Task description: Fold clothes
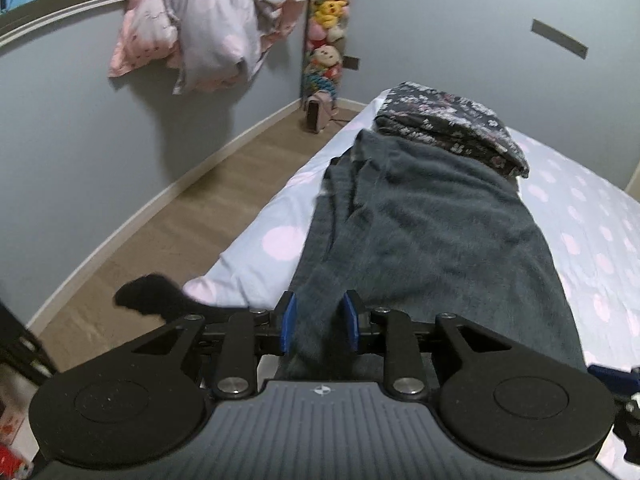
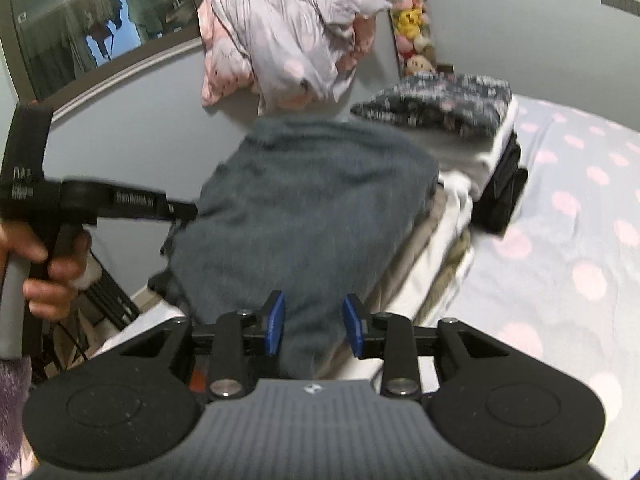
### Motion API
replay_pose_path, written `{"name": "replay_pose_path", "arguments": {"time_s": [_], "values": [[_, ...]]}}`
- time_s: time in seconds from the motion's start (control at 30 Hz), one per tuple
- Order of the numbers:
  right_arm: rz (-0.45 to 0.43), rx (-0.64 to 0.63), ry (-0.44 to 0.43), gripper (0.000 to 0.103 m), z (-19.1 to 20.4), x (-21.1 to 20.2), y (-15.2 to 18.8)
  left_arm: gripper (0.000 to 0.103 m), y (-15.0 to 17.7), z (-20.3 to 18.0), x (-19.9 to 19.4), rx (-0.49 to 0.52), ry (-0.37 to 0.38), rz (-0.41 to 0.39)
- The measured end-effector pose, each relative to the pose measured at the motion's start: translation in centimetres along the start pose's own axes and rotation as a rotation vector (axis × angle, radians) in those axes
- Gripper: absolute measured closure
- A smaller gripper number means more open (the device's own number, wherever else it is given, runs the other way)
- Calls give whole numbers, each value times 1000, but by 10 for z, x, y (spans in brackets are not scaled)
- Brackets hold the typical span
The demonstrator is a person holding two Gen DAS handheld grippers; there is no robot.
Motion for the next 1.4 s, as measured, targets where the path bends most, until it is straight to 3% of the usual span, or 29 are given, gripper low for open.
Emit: {"name": "replay_pose_path", "arguments": {"time_s": [0.2, 0.33, 0.43, 0.47, 0.7, 0.77, 0.87, 0.9, 1.1, 1.4], "values": [[-12, 13, 12, 66, 1, -35, 12, 73, 18, -23, -47, 69, -63, -46], [-106, 29, 78, 51, 1, -73, 10, 71, 26, -47, -88, 106, -77, -115], [-197, 26, 112, 45, 1, -105, 8, 58, 31, -65, -121, 124, -79, -177], [-224, 24, 120, 44, 0, -114, 7, 50, 33, -72, -133, 126, -81, -201], [-418, 21, 131, 25, 9, -191, 14, 34, 49, -110, -202, 126, -87, -347], [-450, 17, 107, 22, 14, -210, 16, 23, 54, -119, -220, 119, -81, -380], [-487, 24, 57, 12, 22, -237, 21, 18, 62, -130, -243, 110, -84, -421], [-495, 26, 41, 11, 24, -244, 22, 12, 65, -134, -250, 108, -89, -433], [-539, 33, 15, 10, 39, -290, 36, 9, 88, -149, -282, 86, -140, -526], [-620, 54, 82, 1, 43, -322, 77, 9, 133, -166, -292, 28, -129, -547]]}}
Point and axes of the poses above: each gripper's, at about its wrist camera, not at the fingertips, and x roughly the way its jaws point, z to its left, y to its underside, the point moved 2 cm from there along x, roughly the way its jaws point, and after that the axes turned 3 degrees about z, right-handed, at the moved point
